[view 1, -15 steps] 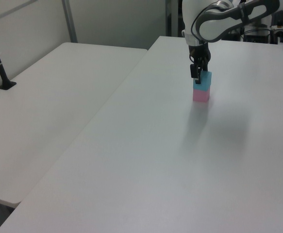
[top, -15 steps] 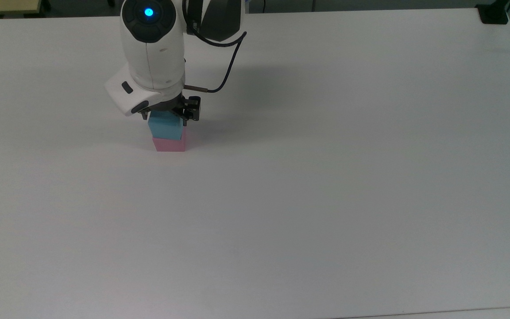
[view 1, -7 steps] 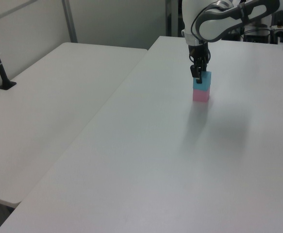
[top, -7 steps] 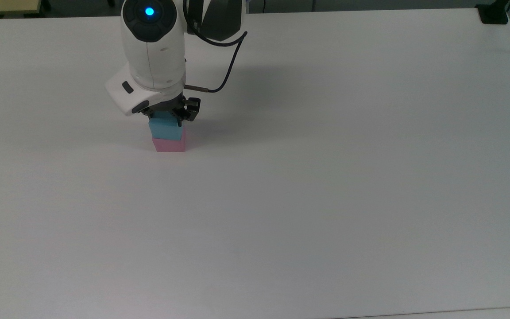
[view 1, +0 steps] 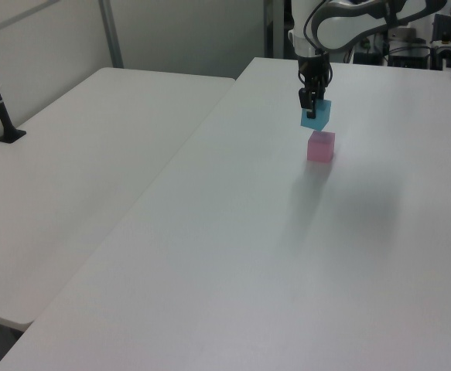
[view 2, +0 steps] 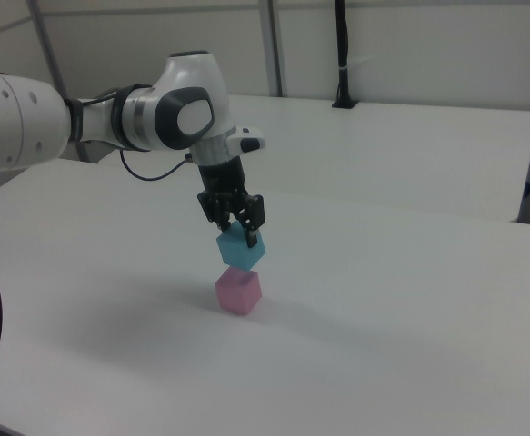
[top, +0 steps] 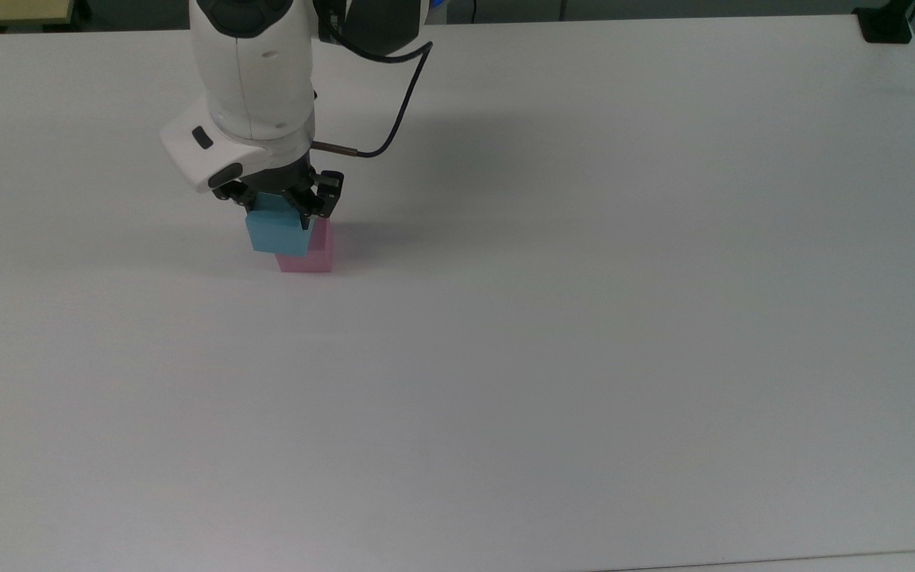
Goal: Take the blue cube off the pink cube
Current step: 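Carry the blue cube sideways away from the pink cube and lower it, then open the gripper to release the blue cube and raise away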
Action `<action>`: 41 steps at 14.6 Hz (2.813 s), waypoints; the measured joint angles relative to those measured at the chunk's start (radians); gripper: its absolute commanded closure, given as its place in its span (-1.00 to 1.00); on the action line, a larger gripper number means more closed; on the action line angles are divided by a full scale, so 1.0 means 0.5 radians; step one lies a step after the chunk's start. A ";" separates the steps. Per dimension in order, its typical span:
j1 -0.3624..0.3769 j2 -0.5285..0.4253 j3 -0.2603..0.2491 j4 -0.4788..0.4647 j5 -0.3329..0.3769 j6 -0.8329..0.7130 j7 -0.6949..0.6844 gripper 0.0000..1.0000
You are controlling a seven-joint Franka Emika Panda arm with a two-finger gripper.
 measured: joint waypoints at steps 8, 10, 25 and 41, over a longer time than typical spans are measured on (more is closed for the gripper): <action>-0.222 0.168 -0.006 0.133 -0.002 0.409 -0.134 0.10; -0.329 0.296 -0.004 0.183 -0.007 0.625 -0.181 0.08; -0.451 0.733 -0.001 0.379 -0.107 1.221 -0.253 -1.00; -0.216 -0.205 0.094 0.205 -0.100 -0.043 0.104 -1.00</action>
